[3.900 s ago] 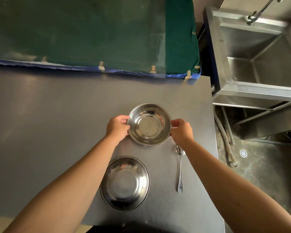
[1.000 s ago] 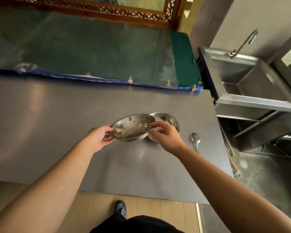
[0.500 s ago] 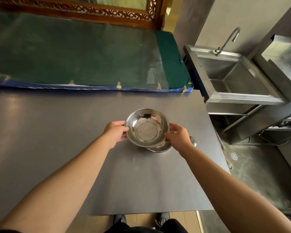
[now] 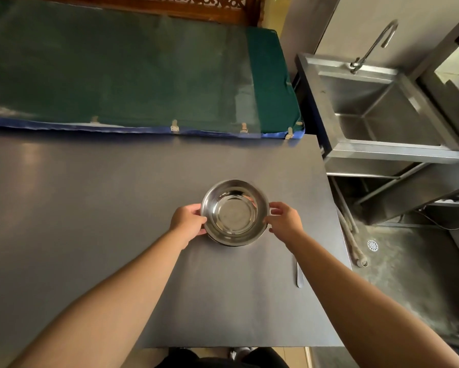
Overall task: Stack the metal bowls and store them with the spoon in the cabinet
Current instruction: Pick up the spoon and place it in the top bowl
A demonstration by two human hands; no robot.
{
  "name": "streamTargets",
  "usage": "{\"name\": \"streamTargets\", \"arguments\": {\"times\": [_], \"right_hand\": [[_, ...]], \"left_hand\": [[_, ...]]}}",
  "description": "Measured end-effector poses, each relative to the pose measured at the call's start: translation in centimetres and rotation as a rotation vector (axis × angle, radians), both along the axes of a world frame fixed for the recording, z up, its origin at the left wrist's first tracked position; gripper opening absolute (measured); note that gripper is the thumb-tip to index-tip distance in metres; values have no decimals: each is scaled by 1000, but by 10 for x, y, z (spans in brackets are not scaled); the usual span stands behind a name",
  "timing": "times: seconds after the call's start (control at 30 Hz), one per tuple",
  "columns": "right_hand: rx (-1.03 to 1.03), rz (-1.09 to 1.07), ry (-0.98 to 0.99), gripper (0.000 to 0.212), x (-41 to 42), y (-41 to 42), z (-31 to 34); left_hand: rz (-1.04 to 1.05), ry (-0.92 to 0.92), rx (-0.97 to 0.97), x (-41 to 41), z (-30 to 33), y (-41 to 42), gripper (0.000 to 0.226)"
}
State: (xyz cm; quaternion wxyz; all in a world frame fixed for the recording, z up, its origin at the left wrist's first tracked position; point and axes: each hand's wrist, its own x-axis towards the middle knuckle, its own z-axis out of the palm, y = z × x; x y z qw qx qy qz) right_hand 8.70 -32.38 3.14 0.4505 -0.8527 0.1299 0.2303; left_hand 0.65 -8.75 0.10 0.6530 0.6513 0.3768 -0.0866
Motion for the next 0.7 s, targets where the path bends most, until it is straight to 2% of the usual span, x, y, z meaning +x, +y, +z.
{"name": "streamTargets", "arguments": {"times": [0.2, 0.37, 0.5, 0.7], "right_hand": [[-25, 44, 24, 48, 11, -6, -15], [46, 23, 80, 43, 12, -4, -23], [177, -21, 133, 42, 13, 1, -28], [155, -6, 124, 55, 8, -2, -33]], "left_hand": [[27, 1, 156, 7, -12, -7, 51], [-21, 29, 312, 8, -19, -4, 54], [-1, 26, 251, 5, -23, -4, 56], [6, 53, 219, 4, -17, -8, 54]]}}
